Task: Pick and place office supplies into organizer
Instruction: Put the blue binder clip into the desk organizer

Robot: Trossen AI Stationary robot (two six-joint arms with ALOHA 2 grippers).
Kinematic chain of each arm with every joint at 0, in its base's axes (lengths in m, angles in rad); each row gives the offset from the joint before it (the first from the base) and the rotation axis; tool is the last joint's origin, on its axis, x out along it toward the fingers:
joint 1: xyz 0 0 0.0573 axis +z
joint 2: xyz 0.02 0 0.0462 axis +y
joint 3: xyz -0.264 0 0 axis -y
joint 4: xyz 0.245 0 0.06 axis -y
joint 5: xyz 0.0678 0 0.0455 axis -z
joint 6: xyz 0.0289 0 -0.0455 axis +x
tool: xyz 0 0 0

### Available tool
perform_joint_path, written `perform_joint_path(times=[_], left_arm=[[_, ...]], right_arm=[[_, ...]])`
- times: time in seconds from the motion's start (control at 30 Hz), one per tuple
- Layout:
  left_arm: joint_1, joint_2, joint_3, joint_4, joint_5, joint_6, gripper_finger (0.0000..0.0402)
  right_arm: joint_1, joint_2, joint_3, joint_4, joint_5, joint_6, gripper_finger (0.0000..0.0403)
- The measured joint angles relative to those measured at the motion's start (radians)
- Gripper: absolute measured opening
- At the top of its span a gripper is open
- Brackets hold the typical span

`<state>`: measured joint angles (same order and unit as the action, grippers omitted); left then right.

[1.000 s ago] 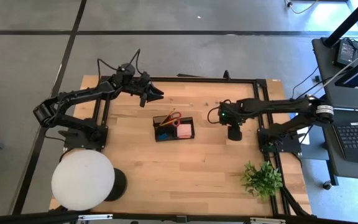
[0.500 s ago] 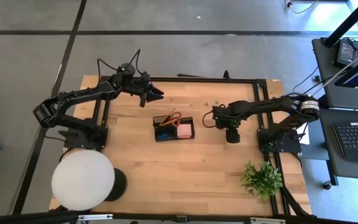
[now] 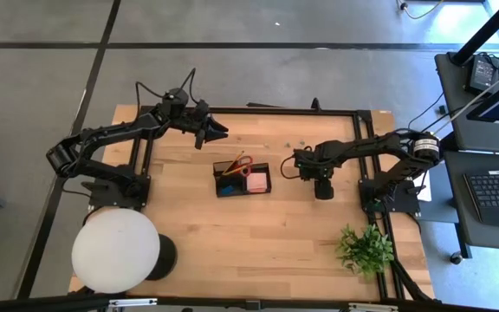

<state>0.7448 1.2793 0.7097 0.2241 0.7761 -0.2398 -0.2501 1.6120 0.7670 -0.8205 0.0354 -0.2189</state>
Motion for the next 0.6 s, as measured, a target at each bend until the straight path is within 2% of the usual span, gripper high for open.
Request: perform_joint_path(times=[0.6], left_arm=[[0.000,0.000,0.000,0.000,0.000,-0.008,0.0147]], right_arm=[[-0.010,0.002,-0.002,0.000,0.001,0.007,0.0072]])
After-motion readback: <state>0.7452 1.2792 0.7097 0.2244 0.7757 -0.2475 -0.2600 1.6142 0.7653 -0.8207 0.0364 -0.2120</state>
